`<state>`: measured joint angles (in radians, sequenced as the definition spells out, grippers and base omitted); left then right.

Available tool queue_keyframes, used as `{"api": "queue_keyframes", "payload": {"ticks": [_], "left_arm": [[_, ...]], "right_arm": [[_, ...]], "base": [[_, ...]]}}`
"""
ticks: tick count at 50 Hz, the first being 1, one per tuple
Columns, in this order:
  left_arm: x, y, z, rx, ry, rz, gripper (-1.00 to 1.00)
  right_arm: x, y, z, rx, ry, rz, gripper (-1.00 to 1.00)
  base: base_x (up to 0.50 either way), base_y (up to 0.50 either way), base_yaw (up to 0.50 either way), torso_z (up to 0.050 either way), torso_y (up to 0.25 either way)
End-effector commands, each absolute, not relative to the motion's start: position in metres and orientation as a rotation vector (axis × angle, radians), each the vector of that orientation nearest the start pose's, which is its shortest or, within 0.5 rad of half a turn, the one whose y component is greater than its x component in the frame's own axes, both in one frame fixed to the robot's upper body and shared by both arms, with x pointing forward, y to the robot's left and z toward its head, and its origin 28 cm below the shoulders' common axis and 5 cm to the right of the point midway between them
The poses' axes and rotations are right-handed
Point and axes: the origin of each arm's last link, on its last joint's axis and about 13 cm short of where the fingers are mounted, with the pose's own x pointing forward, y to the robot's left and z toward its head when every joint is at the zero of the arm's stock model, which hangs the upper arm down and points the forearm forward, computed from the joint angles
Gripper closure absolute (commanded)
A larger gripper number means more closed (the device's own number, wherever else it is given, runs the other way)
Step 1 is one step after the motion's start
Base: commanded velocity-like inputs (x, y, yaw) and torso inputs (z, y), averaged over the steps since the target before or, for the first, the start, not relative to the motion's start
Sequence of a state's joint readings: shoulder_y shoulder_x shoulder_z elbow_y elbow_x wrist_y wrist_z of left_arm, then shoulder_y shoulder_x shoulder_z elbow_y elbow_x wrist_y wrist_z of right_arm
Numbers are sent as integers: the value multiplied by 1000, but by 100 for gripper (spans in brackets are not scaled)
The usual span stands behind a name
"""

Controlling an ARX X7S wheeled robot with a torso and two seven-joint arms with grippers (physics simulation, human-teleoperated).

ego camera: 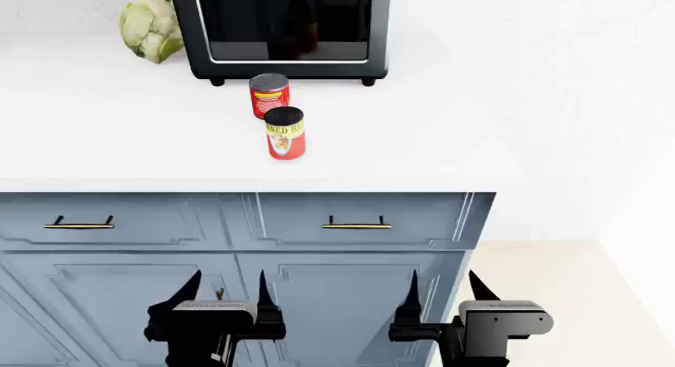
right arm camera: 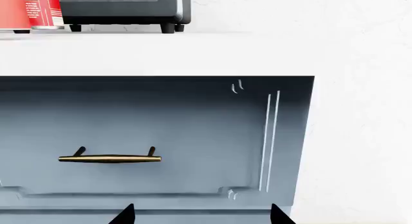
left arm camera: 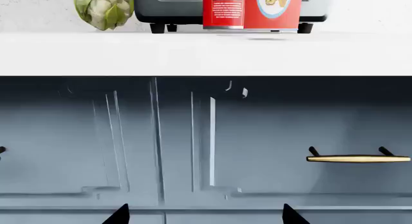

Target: Pick the cans from the counter and place them in their designated side in the cabinet.

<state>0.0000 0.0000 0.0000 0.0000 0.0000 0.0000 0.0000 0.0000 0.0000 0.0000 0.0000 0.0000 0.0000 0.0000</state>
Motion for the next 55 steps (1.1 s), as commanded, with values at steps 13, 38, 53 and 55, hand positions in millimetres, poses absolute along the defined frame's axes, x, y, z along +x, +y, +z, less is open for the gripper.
{"api": "queue_keyframes", "payload": {"ticks": [13, 38, 53, 55], "left_arm": [[211, 206, 13, 1, 1, 10, -100], [210, 205, 15, 0, -1, -1, -100], [210, 206, 14, -12, -2, 14, -100], [210, 206, 15, -12, -3, 14, -100]], "right_arm": [[211, -95, 12, -7, 4, -2, -100], [210, -95, 13, -5, -1, 8, -100], [209, -95, 13, -15, -8, 18, -100], [209, -95, 13, -20, -8, 19, -100]], "base": [[0, 0, 0, 21, 0], [0, 0, 0, 50, 0], [0, 33, 0, 23, 0], [0, 500, 0, 0, 0]]}}
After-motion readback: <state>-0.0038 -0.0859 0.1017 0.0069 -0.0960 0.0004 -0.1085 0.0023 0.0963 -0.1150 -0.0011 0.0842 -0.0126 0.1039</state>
